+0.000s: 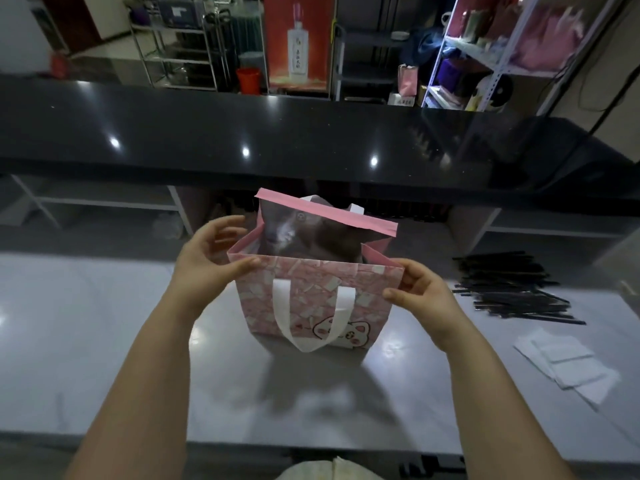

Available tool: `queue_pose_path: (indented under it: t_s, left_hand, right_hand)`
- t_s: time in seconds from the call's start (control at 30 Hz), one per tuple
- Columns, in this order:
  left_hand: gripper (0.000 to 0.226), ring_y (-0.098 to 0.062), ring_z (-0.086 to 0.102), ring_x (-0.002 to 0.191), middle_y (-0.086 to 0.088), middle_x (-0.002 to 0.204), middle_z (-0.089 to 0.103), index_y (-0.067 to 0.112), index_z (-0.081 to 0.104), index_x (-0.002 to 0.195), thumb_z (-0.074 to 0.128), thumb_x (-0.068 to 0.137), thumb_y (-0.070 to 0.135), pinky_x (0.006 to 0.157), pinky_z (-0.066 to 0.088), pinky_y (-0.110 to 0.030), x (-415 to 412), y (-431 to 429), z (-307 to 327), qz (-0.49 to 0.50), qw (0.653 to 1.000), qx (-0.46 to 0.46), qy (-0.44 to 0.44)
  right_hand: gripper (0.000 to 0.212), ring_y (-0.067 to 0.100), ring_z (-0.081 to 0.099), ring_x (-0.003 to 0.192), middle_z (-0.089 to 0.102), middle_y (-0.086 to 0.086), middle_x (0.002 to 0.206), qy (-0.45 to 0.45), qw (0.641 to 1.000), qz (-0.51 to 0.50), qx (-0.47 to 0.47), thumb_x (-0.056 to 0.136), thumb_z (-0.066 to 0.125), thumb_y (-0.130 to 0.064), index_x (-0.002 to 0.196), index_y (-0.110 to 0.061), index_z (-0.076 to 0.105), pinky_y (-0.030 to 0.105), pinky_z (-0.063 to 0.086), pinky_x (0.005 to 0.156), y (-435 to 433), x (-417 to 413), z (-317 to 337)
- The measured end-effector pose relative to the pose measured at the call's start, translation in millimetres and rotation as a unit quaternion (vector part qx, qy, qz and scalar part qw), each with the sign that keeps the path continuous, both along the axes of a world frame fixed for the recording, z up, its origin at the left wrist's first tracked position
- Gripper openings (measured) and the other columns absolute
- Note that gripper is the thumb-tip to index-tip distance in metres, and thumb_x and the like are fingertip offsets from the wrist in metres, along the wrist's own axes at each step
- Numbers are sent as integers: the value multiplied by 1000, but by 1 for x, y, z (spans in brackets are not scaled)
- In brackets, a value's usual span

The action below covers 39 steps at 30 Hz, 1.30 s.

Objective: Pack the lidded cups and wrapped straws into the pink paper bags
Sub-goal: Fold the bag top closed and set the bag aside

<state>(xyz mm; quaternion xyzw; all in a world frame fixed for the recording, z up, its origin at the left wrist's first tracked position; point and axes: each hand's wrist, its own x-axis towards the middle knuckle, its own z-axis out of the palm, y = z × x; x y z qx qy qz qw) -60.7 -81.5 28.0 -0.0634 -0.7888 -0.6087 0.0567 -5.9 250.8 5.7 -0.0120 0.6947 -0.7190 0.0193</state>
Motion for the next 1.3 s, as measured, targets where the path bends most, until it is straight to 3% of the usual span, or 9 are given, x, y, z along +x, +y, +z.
queue_pose_path:
  t_s: [0.27,0.5,0.63,0.7,0.77,0.83,1.03,1.13,1.3]
  left_hand:
    - [40,-15,70,95,3,101,75,39,72,100,81,66,20,73,57,-23,12,17,-39,-26,990,130,-39]
    - [45,-5,68,96,11,101,74,28,70,109,78,75,0,82,58,-27,16,18,-72,42,995,60,-71]
    - [41,-3,64,104,16,107,72,42,68,105,79,79,12,73,56,-16,20,20,-80,53,992,70,-93]
    - [34,-10,66,106,14,109,71,44,67,106,80,77,33,79,57,-26,21,22,-78,41,989,99,-104]
    - [46,-17,66,107,13,110,70,47,64,106,79,64,60,86,57,-39,21,25,-74,17,984,120,-129]
    - [57,-19,65,108,12,112,70,48,63,105,77,55,71,90,55,-44,19,28,-70,-10,982,118,-145]
    - [30,-17,68,103,10,108,72,38,68,105,72,76,37,92,54,-48,22,25,-70,24,983,126,-128]
    - [33,-19,67,104,6,112,71,29,67,115,72,83,22,89,56,-47,27,22,-73,26,985,128,-115]
    - [38,-18,68,103,10,110,72,34,66,112,70,75,43,79,59,-33,29,22,-64,18,980,151,-127]
  right_hand:
    - [12,15,72,85,76,1,93,12,988,-133,-83,92,63,-13,101,-18,70,23,56,65,-34,-13,-32]
    - [18,11,71,87,75,-5,95,32,989,-124,-73,81,70,-26,98,-27,69,19,56,66,-22,-20,-35]
    - [37,-2,66,92,74,-15,97,-1,996,-72,44,71,81,-10,98,-32,69,8,51,68,-4,-16,-45]
    - [36,0,67,94,74,-12,98,-1,997,-64,45,74,80,-7,99,-31,69,10,52,69,-6,-16,-49]
    - [29,7,70,90,75,-8,95,10,996,-89,7,80,75,-6,95,-31,71,16,54,67,-15,-19,-51]
    - [25,11,71,85,75,-6,91,11,991,-131,-23,87,68,-7,91,-31,72,20,56,64,-27,-23,-52]
    - [33,13,71,87,75,-6,94,1,987,-153,-52,94,58,-6,91,-35,73,21,56,65,-34,-24,-63]
    - [24,10,71,87,75,-6,94,10,987,-146,-60,92,64,-12,91,-34,74,19,55,66,-30,-21,-64]
    - [11,9,71,85,75,-7,92,23,994,-98,-46,82,65,-37,90,-36,73,19,54,65,-29,-21,-52]
